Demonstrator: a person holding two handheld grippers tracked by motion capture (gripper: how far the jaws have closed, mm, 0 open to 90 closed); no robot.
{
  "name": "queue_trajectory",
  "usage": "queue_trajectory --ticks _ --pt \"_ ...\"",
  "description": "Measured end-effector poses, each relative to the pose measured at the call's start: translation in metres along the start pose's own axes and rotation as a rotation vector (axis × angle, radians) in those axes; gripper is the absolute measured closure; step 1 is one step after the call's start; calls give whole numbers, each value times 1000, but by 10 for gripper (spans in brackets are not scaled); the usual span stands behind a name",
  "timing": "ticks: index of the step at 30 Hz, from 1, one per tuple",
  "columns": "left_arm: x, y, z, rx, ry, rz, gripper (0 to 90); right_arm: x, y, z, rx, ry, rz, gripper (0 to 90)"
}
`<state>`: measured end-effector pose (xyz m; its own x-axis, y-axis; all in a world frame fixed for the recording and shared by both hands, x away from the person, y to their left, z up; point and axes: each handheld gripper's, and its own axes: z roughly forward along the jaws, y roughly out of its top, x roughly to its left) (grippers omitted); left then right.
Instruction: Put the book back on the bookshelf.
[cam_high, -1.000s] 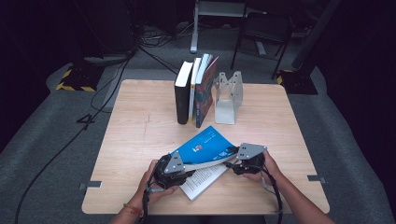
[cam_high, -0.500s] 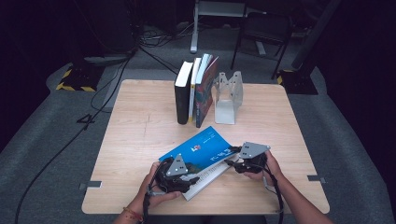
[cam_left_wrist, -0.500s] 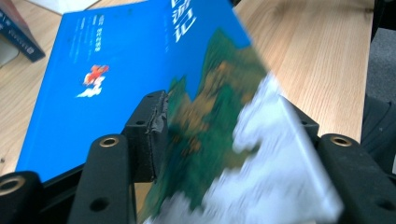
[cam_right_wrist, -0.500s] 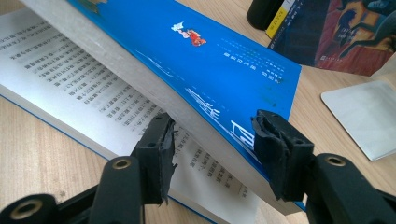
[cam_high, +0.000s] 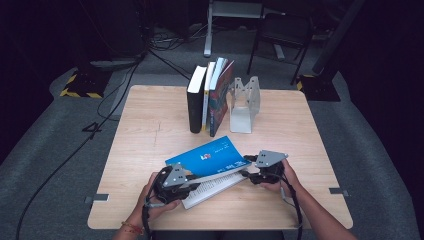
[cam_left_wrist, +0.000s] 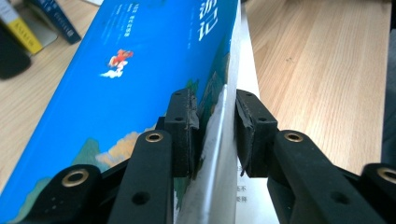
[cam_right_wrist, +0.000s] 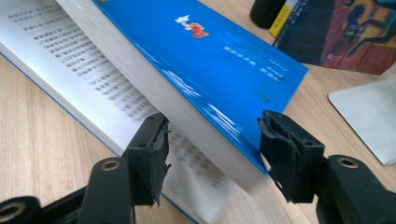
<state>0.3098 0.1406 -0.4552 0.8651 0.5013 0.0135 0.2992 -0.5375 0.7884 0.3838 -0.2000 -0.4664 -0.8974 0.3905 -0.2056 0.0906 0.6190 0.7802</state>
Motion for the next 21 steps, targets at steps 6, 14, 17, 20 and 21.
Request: queue_trajectory --ticks 6,14,17,20,21 --pt "3 -8 -7 16 3 -12 663 -1 7 0 -41 9 -30 547" --pt "1 -13 -9 59 47 -48 591 -2 16 3 -49 21 -87 566" --pt "-4 -12 -7 83 85 -33 571 -1 20 4 -53 4 -82 562" --pt "-9 -8 -2 103 103 -30 548 1 24 5 -61 -16 -68 540" --pt "-10 -7 0 107 101 -22 546 1 25 5 -69 -23 -54 530"
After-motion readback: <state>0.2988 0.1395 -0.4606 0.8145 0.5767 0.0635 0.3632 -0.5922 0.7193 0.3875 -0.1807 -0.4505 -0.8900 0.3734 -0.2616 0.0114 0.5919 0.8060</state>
